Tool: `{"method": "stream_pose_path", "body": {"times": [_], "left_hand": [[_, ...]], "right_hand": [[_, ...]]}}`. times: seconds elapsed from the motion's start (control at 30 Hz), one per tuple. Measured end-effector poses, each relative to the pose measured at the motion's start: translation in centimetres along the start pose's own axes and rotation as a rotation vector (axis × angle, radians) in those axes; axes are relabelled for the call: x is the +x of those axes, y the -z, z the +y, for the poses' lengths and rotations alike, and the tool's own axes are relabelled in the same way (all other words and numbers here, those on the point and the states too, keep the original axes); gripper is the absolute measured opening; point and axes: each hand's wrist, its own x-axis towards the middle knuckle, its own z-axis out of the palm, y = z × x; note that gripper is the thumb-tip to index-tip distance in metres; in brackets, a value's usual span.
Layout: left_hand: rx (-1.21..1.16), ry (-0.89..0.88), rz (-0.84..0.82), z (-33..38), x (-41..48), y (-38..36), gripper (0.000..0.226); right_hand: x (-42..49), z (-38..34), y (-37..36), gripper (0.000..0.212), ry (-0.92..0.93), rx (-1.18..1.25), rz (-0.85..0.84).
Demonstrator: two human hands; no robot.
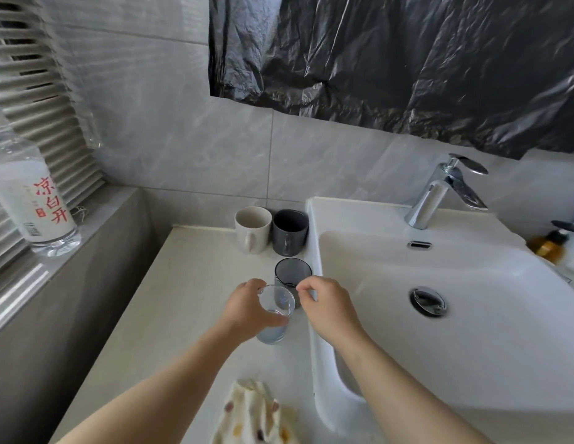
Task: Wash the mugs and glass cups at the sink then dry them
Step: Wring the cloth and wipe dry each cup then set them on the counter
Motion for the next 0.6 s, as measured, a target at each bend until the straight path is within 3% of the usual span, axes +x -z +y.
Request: {"method": "stream_pose_path", "body": {"times": [0.2,0.37,0.43,0.53,0.6], "left_hand": [[0.069,0.043,0.067,-2.3,0.6,3.9,0.082],[0.099,0.075,0.100,-3.9,1.5,6.8,0.082],[0.114,0.085,0.114,-4.3,2.0,7.5,0.082],[0.116,0.091,0.134,-5.0,2.9,8.6,0.082],[0.111,0.093,0.143,-5.4,3.5,9.2,0.082]], "right_hand": [[1.2,-0.6,-1.1,0.019,0.124,-0.237,0.098],[3.6,-1.4,-3.2,0.013,0.251,-0.406,-0.004],[4.9,-1.3,-3.8,0.013,0.217,-0.525,-0.056],[6.8,-0.9,-4.6,0.037,0.079,-0.655,-0.223],[7.5,-0.9,-4.8,0.041,0.029,-0.720,-0.278]]}}
